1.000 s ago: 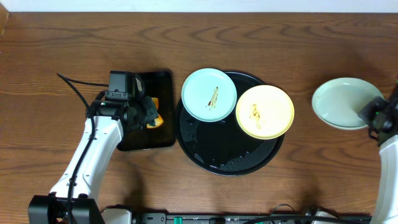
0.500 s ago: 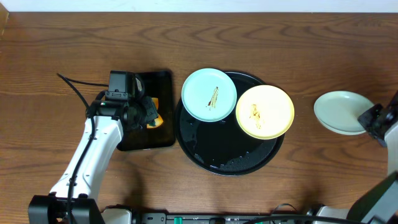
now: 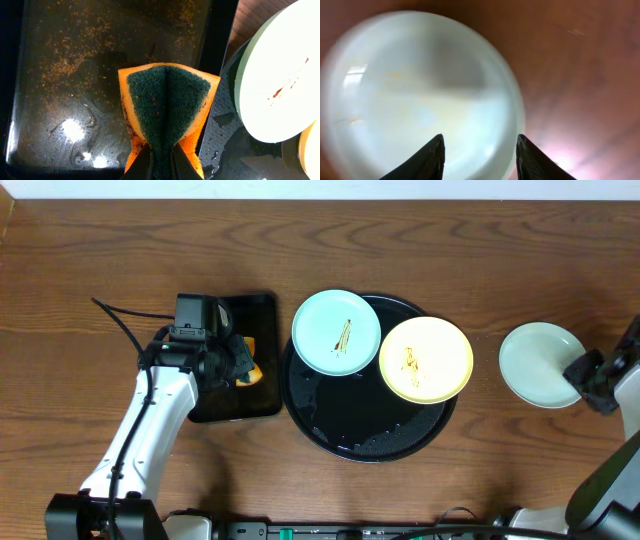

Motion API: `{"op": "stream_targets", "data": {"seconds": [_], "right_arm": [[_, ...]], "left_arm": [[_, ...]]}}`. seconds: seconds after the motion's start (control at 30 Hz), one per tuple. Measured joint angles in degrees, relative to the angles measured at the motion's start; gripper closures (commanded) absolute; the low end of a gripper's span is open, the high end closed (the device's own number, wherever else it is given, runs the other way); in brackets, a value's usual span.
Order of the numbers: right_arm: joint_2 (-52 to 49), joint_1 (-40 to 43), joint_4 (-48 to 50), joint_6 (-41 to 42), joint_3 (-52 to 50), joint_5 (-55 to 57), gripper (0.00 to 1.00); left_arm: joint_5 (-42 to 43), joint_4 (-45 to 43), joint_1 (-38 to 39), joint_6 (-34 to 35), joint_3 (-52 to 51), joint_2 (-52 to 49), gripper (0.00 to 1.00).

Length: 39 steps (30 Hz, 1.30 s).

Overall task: Clean dirty plates on tray and stack at the side
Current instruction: 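Release the green plate and move the right gripper to the yellow plate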

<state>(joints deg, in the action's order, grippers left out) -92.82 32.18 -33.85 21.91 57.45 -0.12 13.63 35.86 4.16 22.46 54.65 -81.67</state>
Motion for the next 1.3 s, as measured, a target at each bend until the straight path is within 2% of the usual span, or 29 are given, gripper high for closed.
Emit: {"op": "stream_targets", "data": {"seconds": [0.2, 0.37, 0.53, 0.73, 0.8, 0.9, 1.03, 1.3], "right_arm": [[5.68, -5.05, 0.11, -8.76, 0.02, -13.46, 0.53], [5.2, -12.7, -2.38, -14.97, 0.02, -19.85, 0.54], [3.04, -19.8, -2.4, -17.38, 0.0, -19.26, 0.57], [-2.25, -24.63, -1.86, -17.94, -0.22, -15.15, 0.6], [-3.91, -25.35, -1.07, -18.03, -0.22, -14.53, 0.67], [-5.64, -26.27, -0.96, -17.94, -0.22, -14.14, 0.86], [-6.34, -27.15, -1.25, -17.73, -0.24, -14.14, 0.99], [-5.68, -27.39, -4.35, -16.61, -0.15, -15.06, 0.99]], "left_arm": [[0.0, 0.0, 0.0, 0.0, 0.0, 0.0, 0.92], [0.0, 0.0, 0.0, 0.0, 0.0, 0.0, 0.92], [0.0, 0.0, 0.0, 0.0, 0.0, 0.0, 0.92], [0.0, 0.13, 0.0, 0.0, 0.0, 0.0, 0.92], [0.0, 0.15, 0.0, 0.0, 0.0, 0.0, 0.92], [0.0, 0.15, 0.0, 0.0, 0.0, 0.0, 0.92], [0.0, 0.17, 0.0, 0.0, 0.0, 0.0, 0.92], [0.24, 0.17, 0.0, 0.0, 0.0, 0.0, 0.92]]}}
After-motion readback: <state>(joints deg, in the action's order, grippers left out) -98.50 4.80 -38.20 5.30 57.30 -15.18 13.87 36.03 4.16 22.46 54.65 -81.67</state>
